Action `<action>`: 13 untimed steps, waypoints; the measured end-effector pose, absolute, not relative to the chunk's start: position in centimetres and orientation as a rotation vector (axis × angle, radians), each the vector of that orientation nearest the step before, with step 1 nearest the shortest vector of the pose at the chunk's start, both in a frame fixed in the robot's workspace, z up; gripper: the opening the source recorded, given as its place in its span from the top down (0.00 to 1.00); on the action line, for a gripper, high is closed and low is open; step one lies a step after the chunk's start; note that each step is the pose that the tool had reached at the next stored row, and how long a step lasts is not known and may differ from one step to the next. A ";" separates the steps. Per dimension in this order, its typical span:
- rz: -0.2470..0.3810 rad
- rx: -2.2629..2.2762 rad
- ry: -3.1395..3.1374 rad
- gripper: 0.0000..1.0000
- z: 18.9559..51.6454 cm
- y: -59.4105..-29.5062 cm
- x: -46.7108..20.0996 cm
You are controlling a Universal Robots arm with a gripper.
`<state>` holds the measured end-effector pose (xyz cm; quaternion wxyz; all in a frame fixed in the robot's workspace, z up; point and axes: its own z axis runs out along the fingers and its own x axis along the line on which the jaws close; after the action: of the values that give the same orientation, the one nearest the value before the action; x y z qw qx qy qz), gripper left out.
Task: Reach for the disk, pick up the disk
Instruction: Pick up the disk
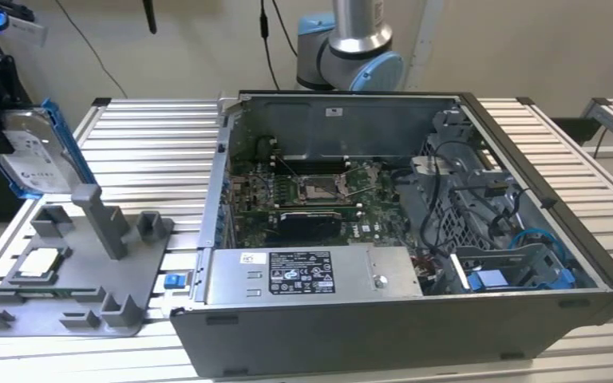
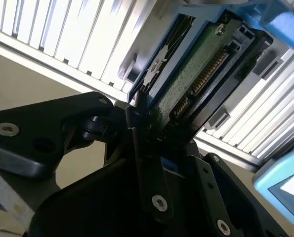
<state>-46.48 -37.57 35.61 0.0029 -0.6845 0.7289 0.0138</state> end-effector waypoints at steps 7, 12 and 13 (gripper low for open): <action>0.043 -2.147 2.286 1.00 37.6 -37.6 -46.5; 0.043 -2.147 2.285 1.00 39.0 -37.6 -46.5; 0.043 -2.147 2.285 1.00 39.2 -37.6 -46.5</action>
<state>-46.50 -37.57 39.24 0.0029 -0.6846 0.7288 0.0138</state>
